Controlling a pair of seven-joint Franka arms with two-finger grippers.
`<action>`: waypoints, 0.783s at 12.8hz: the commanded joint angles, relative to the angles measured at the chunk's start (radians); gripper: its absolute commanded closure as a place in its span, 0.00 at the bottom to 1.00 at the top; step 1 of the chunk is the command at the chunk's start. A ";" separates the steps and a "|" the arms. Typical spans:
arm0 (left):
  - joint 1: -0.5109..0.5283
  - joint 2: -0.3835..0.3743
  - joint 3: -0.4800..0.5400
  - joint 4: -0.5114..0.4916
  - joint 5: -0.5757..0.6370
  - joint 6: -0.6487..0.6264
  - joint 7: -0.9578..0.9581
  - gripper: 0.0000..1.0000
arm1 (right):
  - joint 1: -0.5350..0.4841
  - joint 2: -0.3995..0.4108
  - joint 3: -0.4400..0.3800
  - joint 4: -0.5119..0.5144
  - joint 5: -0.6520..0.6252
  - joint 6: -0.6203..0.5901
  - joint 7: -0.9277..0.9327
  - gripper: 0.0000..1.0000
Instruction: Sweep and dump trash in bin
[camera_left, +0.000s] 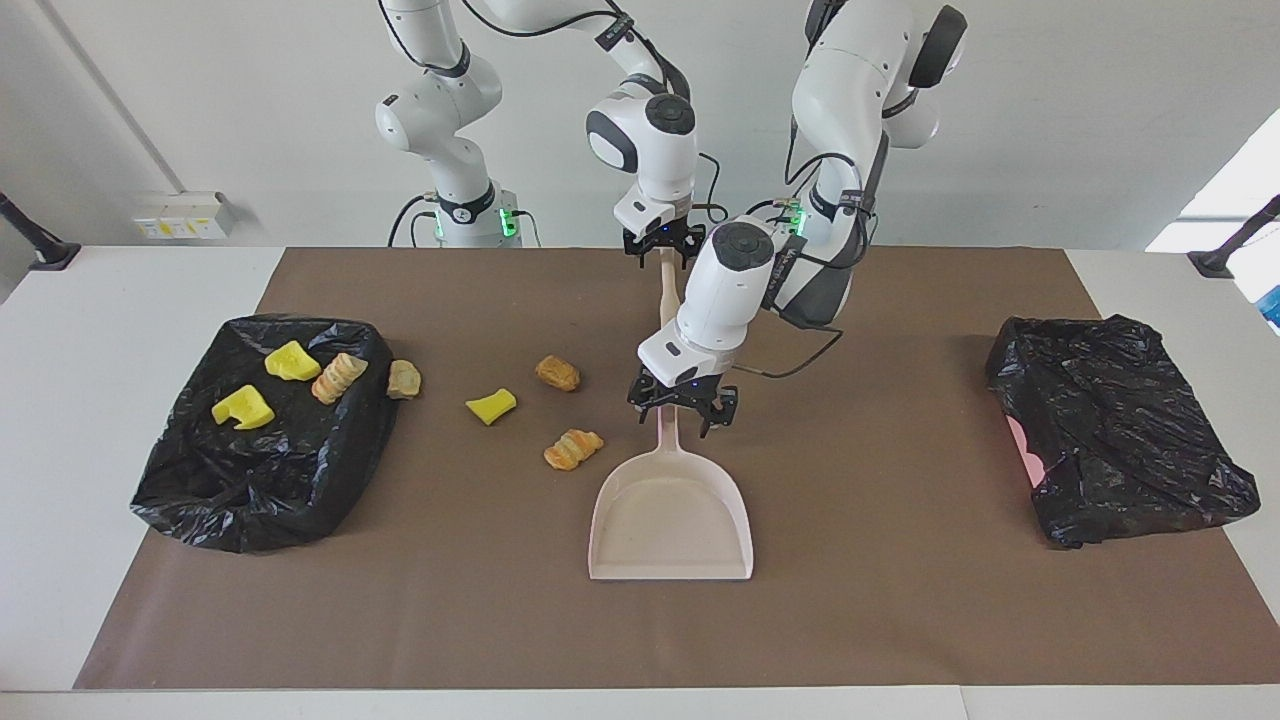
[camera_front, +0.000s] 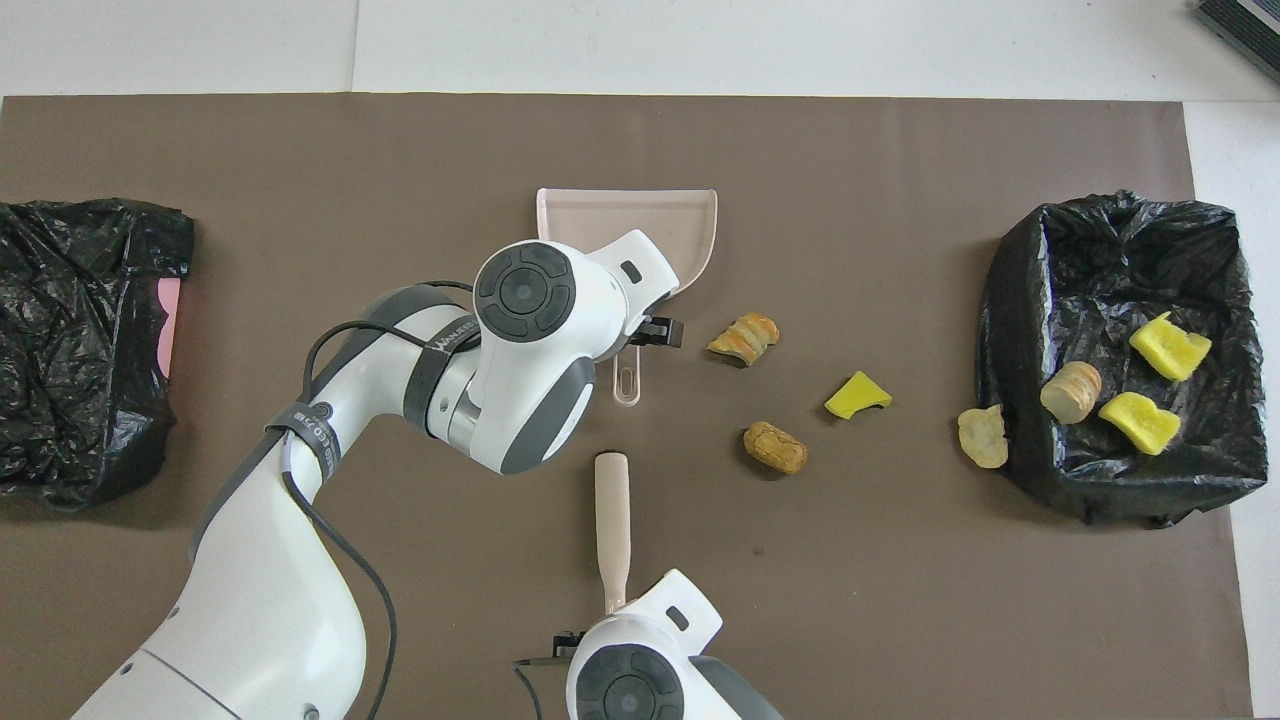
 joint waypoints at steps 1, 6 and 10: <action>-0.021 0.004 0.016 0.003 0.003 -0.018 -0.012 0.00 | -0.020 -0.004 0.006 -0.015 0.023 0.034 0.011 0.20; -0.009 0.000 0.018 0.026 0.024 -0.107 -0.003 1.00 | -0.040 0.013 0.006 -0.009 0.021 0.076 -0.001 0.29; -0.007 -0.023 0.027 0.028 0.091 -0.113 0.089 1.00 | -0.048 0.028 0.004 -0.006 0.021 0.079 -0.016 0.31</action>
